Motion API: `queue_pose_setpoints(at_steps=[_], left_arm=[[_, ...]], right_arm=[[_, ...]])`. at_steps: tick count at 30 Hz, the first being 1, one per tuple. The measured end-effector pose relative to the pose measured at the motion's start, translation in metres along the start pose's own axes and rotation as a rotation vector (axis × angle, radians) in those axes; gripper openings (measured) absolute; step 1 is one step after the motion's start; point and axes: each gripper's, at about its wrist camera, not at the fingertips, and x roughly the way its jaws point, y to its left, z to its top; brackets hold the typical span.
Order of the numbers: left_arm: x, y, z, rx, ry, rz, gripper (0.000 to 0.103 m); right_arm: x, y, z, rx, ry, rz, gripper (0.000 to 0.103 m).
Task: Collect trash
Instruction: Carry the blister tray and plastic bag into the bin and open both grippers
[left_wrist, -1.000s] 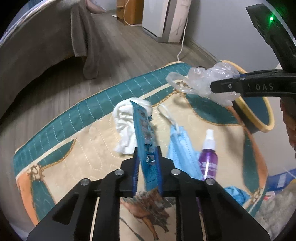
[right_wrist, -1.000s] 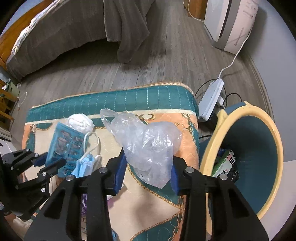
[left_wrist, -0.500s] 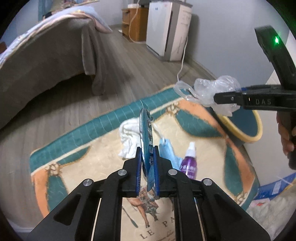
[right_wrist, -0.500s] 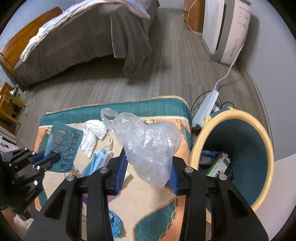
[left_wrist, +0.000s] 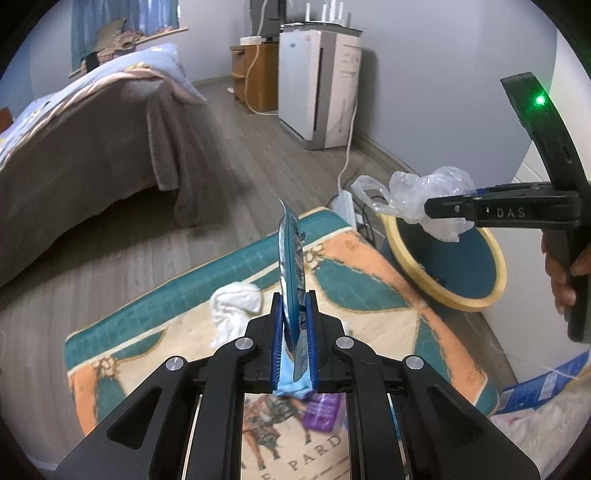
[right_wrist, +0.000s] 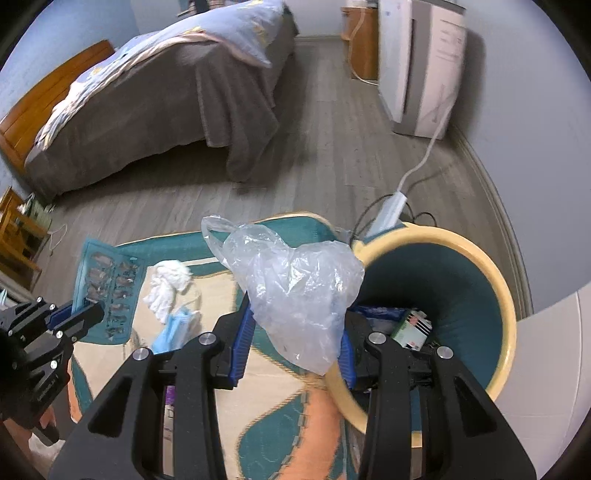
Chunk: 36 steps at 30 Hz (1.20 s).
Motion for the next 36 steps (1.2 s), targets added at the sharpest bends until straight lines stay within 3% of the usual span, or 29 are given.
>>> queue_pose_setpoints(at_steps=[20, 30, 36], left_arm=[[0.018, -0.059, 0.009, 0.08, -0.003, -0.071, 0.012], [0.048, -0.127, 0.037, 0.106, 0.014, -0.193, 0.012], [0.076, -0.166, 0.048, 0.2, 0.047, -0.182, 0.013]], right_arm=[[-0.002, -0.096, -0.014, 0.219, 0.026, -0.088, 0.038], [0.002, -0.124, -0.021, 0.271, 0.041, -0.158, 0.038], [-0.001, -0.134, -0.021, 0.295, 0.027, -0.183, 0.039]])
